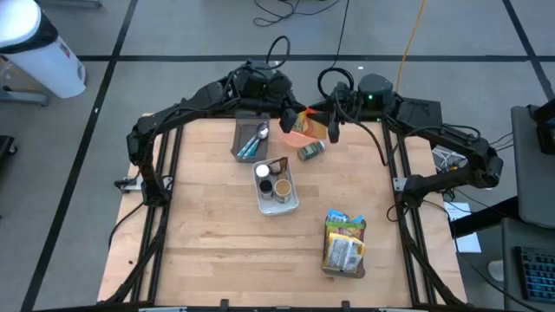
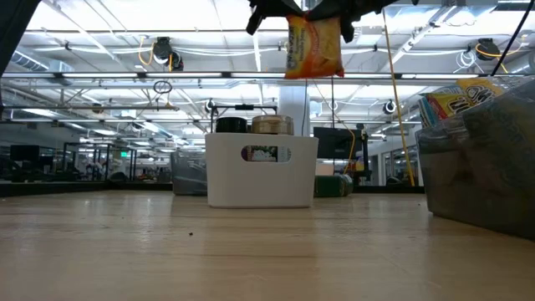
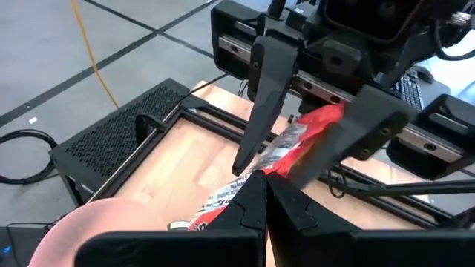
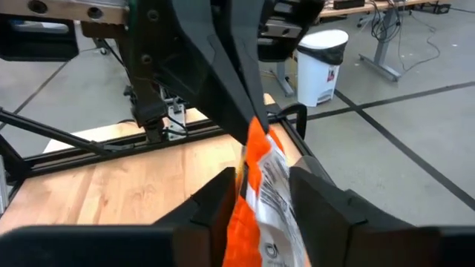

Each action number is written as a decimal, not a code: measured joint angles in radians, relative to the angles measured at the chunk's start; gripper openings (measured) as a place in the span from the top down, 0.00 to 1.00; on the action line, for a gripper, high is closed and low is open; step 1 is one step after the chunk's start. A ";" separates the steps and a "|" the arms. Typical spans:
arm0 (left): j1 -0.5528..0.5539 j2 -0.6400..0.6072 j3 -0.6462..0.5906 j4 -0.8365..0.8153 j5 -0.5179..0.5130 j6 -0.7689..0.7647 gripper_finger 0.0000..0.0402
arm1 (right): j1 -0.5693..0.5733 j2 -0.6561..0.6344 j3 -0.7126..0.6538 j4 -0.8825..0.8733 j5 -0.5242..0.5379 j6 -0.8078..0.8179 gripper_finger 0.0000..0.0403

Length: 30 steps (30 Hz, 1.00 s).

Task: Pick & Place Food Item
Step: Put orange noodle pack into the bottom black transparent bin

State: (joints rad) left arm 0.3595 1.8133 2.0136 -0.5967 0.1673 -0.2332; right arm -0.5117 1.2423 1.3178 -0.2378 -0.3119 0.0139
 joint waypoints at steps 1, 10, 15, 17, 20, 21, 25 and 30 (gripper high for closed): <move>0.000 0.000 0.000 0.000 0.000 0.003 1.00 | -0.001 0.000 0.000 0.000 0.000 0.000 0.72; 0.000 0.000 0.000 -0.004 0.021 0.018 1.00 | -0.013 0.000 0.000 0.000 -0.003 0.000 0.94; 0.000 0.000 0.000 -0.005 0.028 0.018 1.00 | -0.013 0.000 0.000 0.001 -0.005 0.006 0.99; 0.000 0.000 0.000 -0.004 0.034 0.022 0.99 | -0.013 -0.002 0.000 0.001 -0.005 0.007 1.00; 0.000 0.000 0.000 0.021 0.038 0.029 0.95 | -0.013 -0.011 0.000 0.004 -0.004 0.004 1.00; 0.000 0.000 0.000 0.031 0.039 0.029 0.94 | -0.013 -0.014 0.000 0.008 -0.004 0.004 1.00; 0.011 0.000 0.000 0.088 0.098 0.053 0.86 | -0.013 -0.028 0.000 0.006 -0.003 0.006 1.00; 0.031 0.000 0.000 0.163 0.143 0.045 0.73 | -0.018 -0.053 0.000 -0.029 -0.002 0.014 1.00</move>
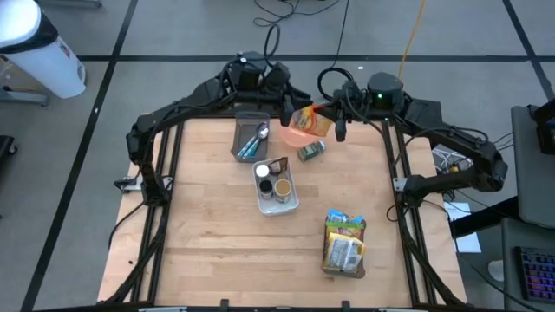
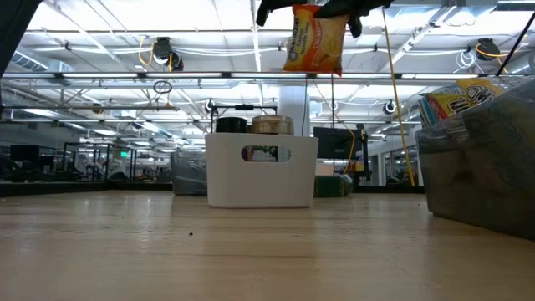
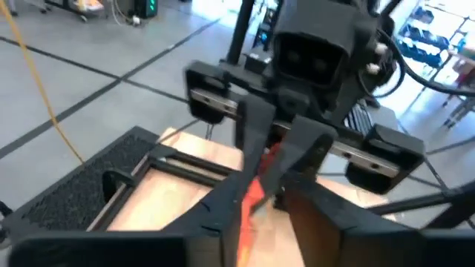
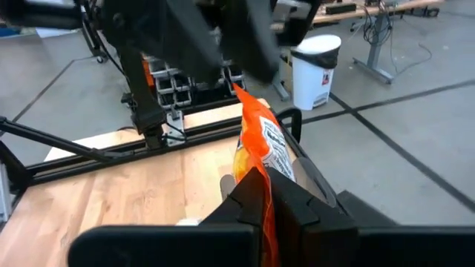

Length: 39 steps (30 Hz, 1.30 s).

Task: Pick & Place Food Item
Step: Put orange noodle pack into the bottom black transparent bin

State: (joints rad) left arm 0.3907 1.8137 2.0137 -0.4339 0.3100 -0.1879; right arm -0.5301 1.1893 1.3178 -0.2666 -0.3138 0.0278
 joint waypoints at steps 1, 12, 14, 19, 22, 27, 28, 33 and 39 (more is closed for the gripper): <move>0.006 0.000 0.000 0.008 0.000 -0.001 0.70 | 0.000 -0.006 0.000 -0.014 0.000 0.009 1.00; 0.069 -0.071 0.000 0.020 0.011 -0.102 0.48 | 0.025 -0.199 0.000 -0.257 -0.002 0.082 1.00; 0.067 -0.093 0.000 -0.009 0.015 -0.125 0.48 | 0.049 -0.251 0.000 -0.303 -0.004 0.108 1.00; 0.019 -0.115 0.001 -0.084 0.049 -0.176 0.49 | 0.170 -0.354 0.000 -0.382 -0.003 0.187 1.00; -0.042 -0.115 0.000 -0.118 0.052 -0.193 0.51 | 0.269 -0.387 0.000 -0.388 -0.003 0.244 1.00; -0.170 -0.115 -0.032 -0.111 -0.010 -0.192 0.54 | 0.459 -0.399 0.000 -0.405 0.082 0.332 1.00; -0.192 -0.114 -0.037 -0.115 -0.025 -0.192 0.54 | 0.501 -0.398 0.000 -0.405 0.116 0.344 1.00; -0.302 -0.115 -0.043 -0.114 -0.094 -0.186 0.55 | 0.708 -0.374 -0.010 -0.374 0.326 0.413 1.00; -0.414 -0.114 -0.043 -0.117 -0.132 -0.174 0.54 | 0.957 -0.323 -0.130 -0.159 0.528 0.522 1.00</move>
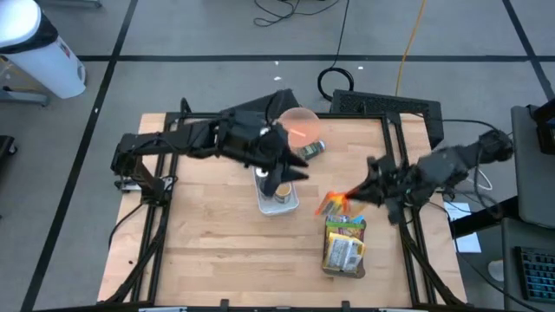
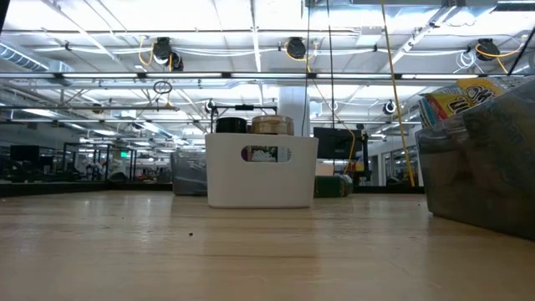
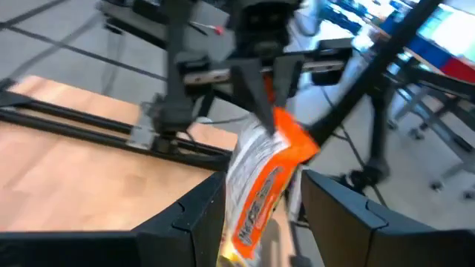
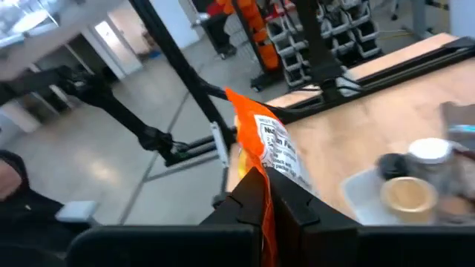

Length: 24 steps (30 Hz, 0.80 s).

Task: Pick & Place Food Item
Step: Put orange noodle pack into the bottom black transparent bin

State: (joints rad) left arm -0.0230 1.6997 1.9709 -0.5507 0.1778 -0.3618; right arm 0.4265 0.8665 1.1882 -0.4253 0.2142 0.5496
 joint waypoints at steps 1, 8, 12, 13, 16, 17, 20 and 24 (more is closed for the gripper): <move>-0.018 0.000 0.000 0.000 0.000 0.000 0.54 | 0.039 0.006 -0.025 0.044 0.036 0.022 1.00; -0.144 0.000 0.000 -0.009 -0.002 0.013 0.54 | 0.339 0.052 -0.116 0.240 0.401 0.147 1.00; -0.209 0.000 0.000 -0.009 -0.058 0.037 0.54 | 0.497 0.112 -0.116 0.242 0.629 0.194 1.00; -0.222 0.000 0.000 -0.009 -0.075 0.041 0.54 | 0.527 0.132 -0.116 0.241 0.668 0.213 1.00; -0.261 0.000 0.000 -0.009 -0.113 0.036 0.54 | 0.597 0.193 -0.116 0.239 0.741 0.279 1.00; -0.274 0.000 0.000 -0.009 -0.126 0.029 0.54 | 0.613 0.213 -0.116 0.239 0.758 0.301 1.00; -0.315 0.000 0.000 -0.009 -0.156 0.019 0.54 | 0.642 0.266 -0.116 0.230 0.777 0.352 1.00; -0.369 0.000 0.000 -0.008 -0.215 0.011 0.54 | 0.662 0.306 -0.116 0.178 0.779 0.405 1.00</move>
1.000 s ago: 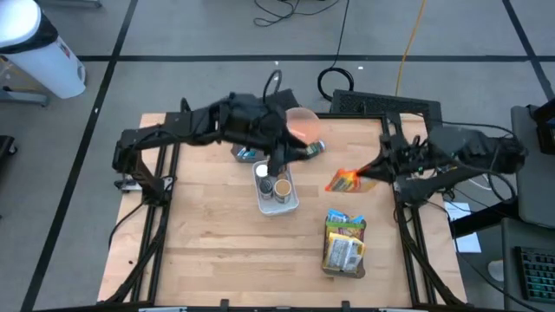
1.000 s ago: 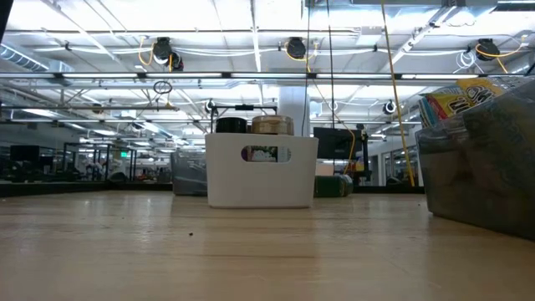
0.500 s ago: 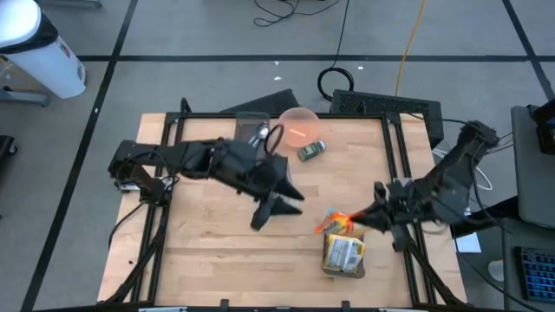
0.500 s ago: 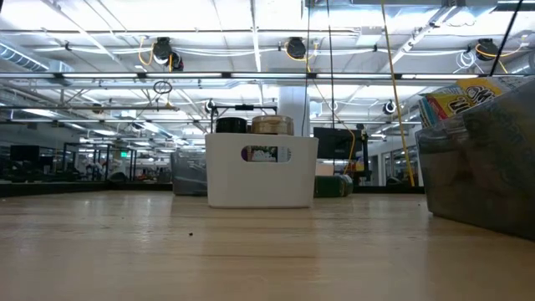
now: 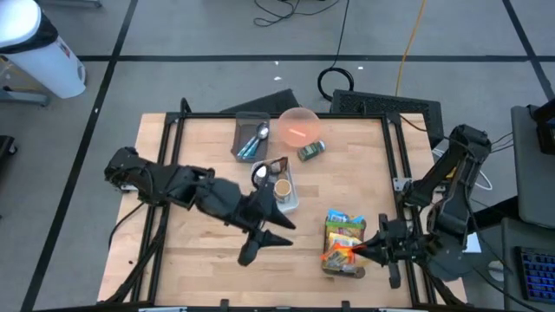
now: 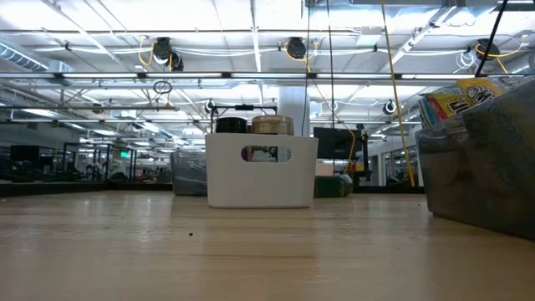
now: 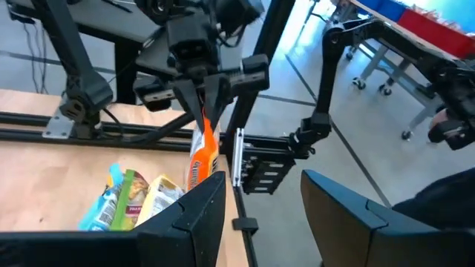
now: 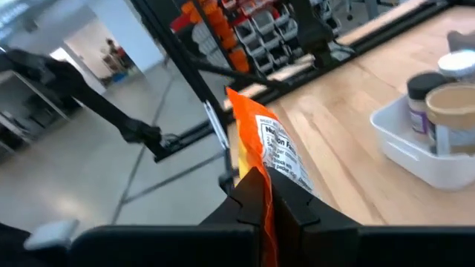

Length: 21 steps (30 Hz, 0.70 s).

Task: Pick & Place Food Item
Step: Put orange noodle pack into the bottom black transparent bin

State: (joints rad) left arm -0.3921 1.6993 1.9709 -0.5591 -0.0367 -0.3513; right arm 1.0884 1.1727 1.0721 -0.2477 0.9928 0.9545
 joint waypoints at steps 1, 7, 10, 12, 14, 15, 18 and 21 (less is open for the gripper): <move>-0.013 0.000 0.000 0.000 -0.021 -0.004 0.54 | 0.005 0.006 0.000 -0.025 0.000 0.023 1.00; -0.077 0.033 0.001 0.062 -0.141 -0.027 0.54 | 0.035 0.020 -0.001 -0.187 -0.001 0.138 1.00; -0.099 0.056 0.001 0.133 -0.157 -0.035 0.54 | 0.055 0.014 -0.025 -0.185 0.001 0.145 1.00; -0.106 0.072 0.001 0.203 -0.156 -0.049 0.54 | 0.071 0.009 -0.055 -0.177 0.002 0.165 1.00; -0.114 0.091 0.001 0.267 -0.157 -0.062 0.54 | 0.082 0.008 -0.098 -0.161 0.003 0.191 1.00; -0.114 0.098 0.001 0.297 -0.158 -0.071 0.54 | 0.087 0.008 -0.125 -0.142 0.001 0.203 1.00; -0.117 0.125 0.001 0.377 -0.159 -0.103 0.54 | 0.092 0.009 -0.215 -0.039 0.000 0.201 1.00; -0.120 0.151 0.001 0.444 -0.178 -0.143 0.54 | 0.092 -0.002 -0.286 0.093 0.001 0.142 1.00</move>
State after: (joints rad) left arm -0.5118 1.8502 1.9720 -0.1151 -0.2143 -0.4938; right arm 1.1801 1.1705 0.7861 -0.1551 0.9936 1.0966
